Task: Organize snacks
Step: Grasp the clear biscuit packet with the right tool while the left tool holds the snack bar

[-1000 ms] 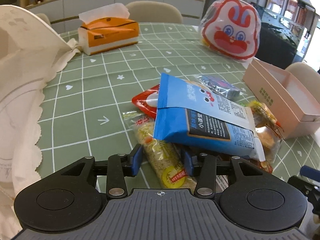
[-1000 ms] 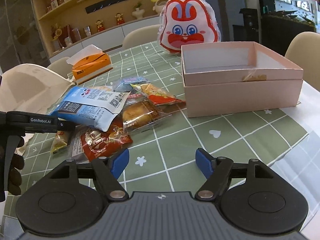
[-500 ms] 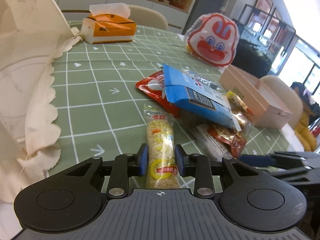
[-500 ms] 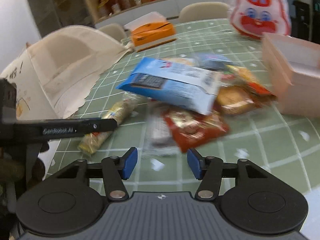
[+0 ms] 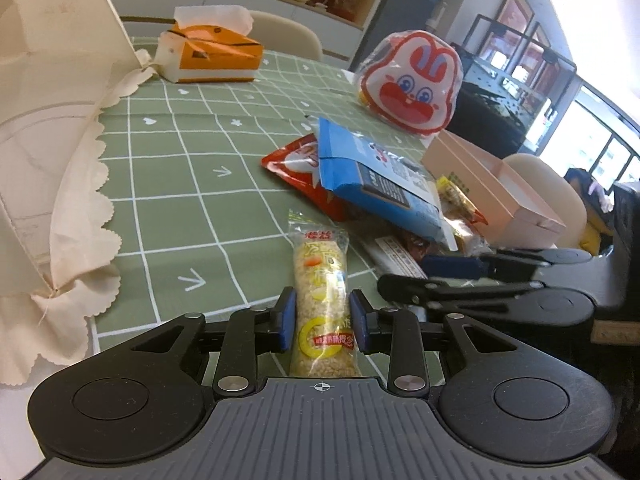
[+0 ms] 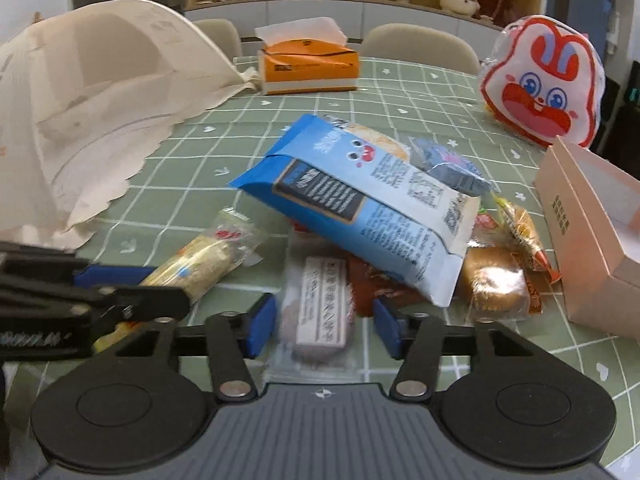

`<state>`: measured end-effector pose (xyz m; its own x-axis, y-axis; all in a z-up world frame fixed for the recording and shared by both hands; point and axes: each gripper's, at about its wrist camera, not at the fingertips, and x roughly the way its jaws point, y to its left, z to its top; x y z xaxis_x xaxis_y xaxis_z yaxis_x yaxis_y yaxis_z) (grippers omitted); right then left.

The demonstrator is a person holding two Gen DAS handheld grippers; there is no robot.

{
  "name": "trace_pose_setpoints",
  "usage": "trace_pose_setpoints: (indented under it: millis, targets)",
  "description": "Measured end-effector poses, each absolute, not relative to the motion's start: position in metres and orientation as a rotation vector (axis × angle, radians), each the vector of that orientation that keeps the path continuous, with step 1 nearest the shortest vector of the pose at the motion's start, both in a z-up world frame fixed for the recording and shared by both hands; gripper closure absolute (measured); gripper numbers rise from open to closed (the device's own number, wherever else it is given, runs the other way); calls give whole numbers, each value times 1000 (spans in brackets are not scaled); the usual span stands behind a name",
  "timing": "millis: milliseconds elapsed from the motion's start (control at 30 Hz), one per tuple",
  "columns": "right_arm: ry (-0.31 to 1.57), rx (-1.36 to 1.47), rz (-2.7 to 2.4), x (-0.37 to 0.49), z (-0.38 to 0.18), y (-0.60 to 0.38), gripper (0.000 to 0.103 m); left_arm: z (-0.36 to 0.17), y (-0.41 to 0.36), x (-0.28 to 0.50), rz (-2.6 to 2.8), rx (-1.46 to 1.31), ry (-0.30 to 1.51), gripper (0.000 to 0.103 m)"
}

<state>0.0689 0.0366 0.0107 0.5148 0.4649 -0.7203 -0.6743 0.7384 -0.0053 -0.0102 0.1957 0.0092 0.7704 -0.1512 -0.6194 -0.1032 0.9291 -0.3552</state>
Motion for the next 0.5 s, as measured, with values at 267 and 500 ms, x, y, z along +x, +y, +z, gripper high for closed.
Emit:
trace_pose_setpoints:
  millis: [267,500]
  targets:
    - [777,-302,716,38,15,1,61,8,183,-12,-101,-378,715,69]
    - [768,-277,631,22,16,-52,61,6,170,-11,-176,-373,729,69]
